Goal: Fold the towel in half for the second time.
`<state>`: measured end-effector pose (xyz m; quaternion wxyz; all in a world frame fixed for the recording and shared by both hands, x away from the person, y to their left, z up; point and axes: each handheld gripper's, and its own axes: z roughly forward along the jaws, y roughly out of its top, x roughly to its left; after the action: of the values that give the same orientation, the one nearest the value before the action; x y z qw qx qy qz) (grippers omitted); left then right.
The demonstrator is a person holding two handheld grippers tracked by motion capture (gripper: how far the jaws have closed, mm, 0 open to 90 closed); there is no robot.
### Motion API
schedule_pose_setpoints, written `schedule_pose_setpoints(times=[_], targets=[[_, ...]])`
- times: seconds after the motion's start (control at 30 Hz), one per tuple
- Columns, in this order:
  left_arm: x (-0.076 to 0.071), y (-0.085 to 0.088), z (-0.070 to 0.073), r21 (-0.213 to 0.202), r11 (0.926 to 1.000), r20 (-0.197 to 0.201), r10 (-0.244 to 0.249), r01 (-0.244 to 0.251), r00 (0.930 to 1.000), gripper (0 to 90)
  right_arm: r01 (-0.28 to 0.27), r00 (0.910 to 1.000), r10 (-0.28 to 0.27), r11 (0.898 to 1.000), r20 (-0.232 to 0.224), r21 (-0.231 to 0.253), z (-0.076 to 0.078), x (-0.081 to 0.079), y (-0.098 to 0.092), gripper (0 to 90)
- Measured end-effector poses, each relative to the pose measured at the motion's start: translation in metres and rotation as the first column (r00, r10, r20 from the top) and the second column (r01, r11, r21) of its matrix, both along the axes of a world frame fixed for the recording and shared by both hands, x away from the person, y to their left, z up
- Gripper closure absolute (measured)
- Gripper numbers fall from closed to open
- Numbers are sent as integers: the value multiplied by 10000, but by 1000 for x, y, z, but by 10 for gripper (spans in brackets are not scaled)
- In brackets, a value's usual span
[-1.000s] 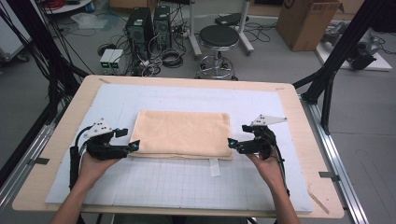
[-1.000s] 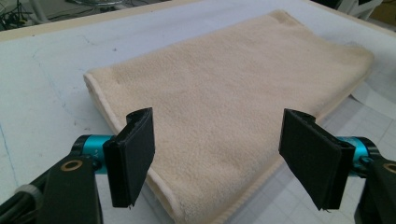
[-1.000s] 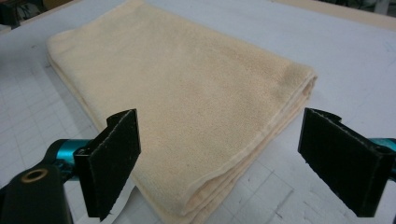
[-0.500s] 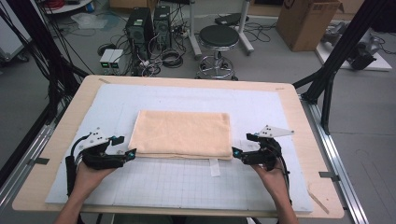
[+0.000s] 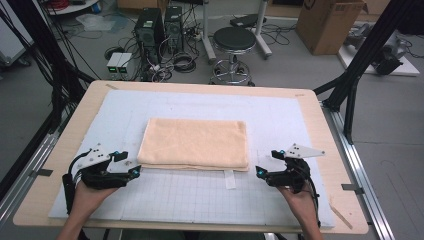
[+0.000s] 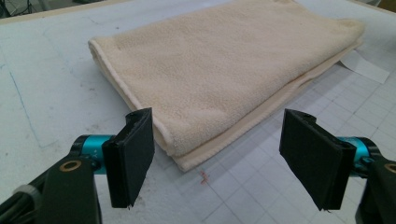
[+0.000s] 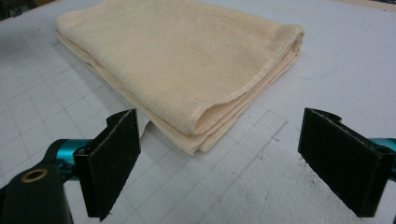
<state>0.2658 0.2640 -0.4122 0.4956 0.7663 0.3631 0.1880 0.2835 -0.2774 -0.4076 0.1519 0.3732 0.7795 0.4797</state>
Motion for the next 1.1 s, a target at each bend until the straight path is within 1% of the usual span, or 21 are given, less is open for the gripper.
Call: schedule_pose_setpoints(times=[0.03, 0.2, 0.23, 0.33, 0.47, 0.53, 0.57, 0.63, 0.8, 0.93, 1.03, 1.1], targets=[[-1, 0, 0, -7, 10000, 13, 20, -20, 10000, 269, 11, 10000, -11, 10000, -10, 2, 0, -2, -1, 124], [-9, -1, -4, 234, 9997, -14, 16, -15, 10000, 268, 26, 10000, -26, 9999, 23, -122, -2, -8, -4, 124], [-10, -1, -5, 224, 9997, -43, -5, 6, 10000, 267, 41, 10000, -41, 9999, 6, -113, -3, -9, -5, 124], [-14, -1, -6, 346, 9994, -28, 37, -36, 10000, 266, 78, 9999, -77, 9999, 83, -113, -4, -11, -7, 123], [-20, -2, -7, 435, 9991, -9, -4, 4, 10000, 265, 105, 9999, -105, 9998, 13, -162, -6, -16, -7, 123], [-22, -2, -7, 382, 9993, -33, 48, -47, 10000, 265, 66, 9999, -64, 9997, 88, -217, -6, -17, -7, 123], [-23, -2, -7, 350, 9994, -15, 60, -59, 10000, 265, 50, 10000, -49, 9997, 59, -222, -6, -19, -7, 124], [-26, -1, -7, 411, 9991, 51, 57, -59, 10000, 265, 53, 10000, -53, 9997, 7, -257, -7, -22, -7, 123], [-29, 2, -8, 319, 9993, 98, 169, -172, 9998, 265, 31, 10000, -34, 9993, -60, -371, -11, -29, -7, 123], [-32, 3, -9, 203, 9995, 57, 228, -230, 9997, 265, -22, 9999, 17, 9992, -120, -398, -12, -34, -6, 124], [-33, 4, -10, 260, 9994, 74, 232, -234, 9997, 265, 5, 9999, -11, 9991, -167, -414, -13, -36, -6, 124], [-32, 5, -9, 141, 9995, 37, 290, -290, 9996, 265, 20, 9999, -25, 9990, -102, -435, -13, -37, -6, 123]])
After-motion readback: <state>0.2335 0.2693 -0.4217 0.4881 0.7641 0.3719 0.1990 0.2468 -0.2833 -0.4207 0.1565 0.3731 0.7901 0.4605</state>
